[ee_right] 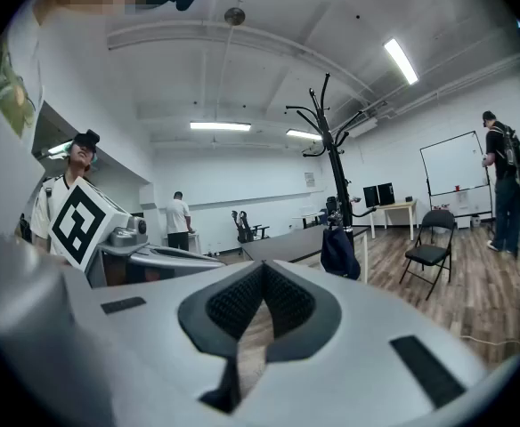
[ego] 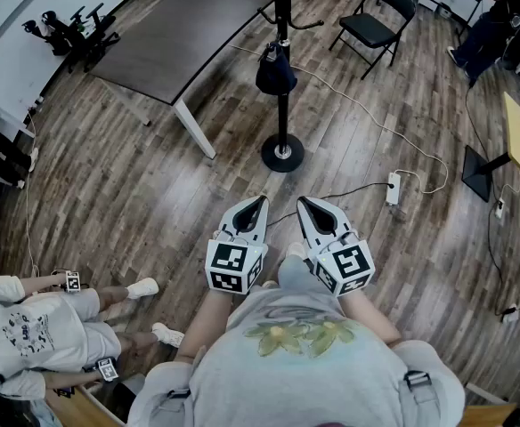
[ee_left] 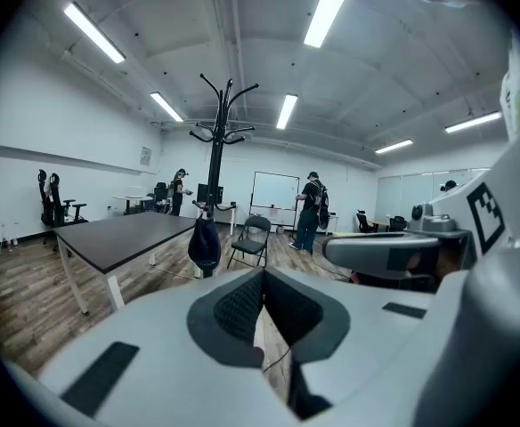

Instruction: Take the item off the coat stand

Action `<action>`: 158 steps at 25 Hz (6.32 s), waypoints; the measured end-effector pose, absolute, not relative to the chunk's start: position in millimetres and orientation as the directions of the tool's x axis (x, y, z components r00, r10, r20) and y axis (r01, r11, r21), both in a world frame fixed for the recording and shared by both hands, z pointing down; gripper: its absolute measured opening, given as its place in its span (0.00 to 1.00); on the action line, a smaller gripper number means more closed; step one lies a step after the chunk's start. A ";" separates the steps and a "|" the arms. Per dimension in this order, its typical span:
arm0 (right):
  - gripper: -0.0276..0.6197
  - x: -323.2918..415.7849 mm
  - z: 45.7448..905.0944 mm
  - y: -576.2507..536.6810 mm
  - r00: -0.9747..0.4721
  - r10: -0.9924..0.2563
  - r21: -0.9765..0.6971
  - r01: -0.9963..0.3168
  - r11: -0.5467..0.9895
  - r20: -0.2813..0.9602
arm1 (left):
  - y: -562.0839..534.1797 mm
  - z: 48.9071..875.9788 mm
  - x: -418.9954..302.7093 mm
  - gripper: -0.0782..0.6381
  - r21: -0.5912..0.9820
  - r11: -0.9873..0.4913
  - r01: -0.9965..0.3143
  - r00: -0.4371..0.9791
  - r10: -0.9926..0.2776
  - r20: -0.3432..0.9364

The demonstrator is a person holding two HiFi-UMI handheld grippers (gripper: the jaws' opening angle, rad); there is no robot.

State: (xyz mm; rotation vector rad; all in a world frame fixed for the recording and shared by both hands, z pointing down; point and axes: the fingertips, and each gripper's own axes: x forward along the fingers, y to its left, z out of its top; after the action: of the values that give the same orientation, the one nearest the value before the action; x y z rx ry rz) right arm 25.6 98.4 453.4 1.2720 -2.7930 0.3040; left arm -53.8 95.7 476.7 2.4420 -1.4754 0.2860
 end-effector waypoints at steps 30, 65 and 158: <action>0.05 44.1 471.3 -25.3 -0.675 -0.725 -0.167 -0.737 0.655 0.137 | -39.2 479.3 -47.3 0.13 0.097 -0.380 -0.920 0.392 -0.877 0.277; 0.05 41.8 462.1 -176.9 -0.608 -0.778 -0.156 -0.794 0.588 0.158 | -256.8 499.2 -63.8 0.50 0.078 -0.362 -0.929 0.367 -0.873 0.321; 0.05 40.7 487.8 -158.5 -0.600 -0.769 -0.187 -0.800 0.571 0.221 | -296.7 514.2 -82.9 0.16 0.022 -0.276 -0.961 0.269 -0.911 0.312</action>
State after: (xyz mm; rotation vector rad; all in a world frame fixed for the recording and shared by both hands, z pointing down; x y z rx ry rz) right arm 40.7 -158.5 487.8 1.3443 -2.6808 0.4074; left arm -82.9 -296.7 514.2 2.3290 -1.7482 0.3531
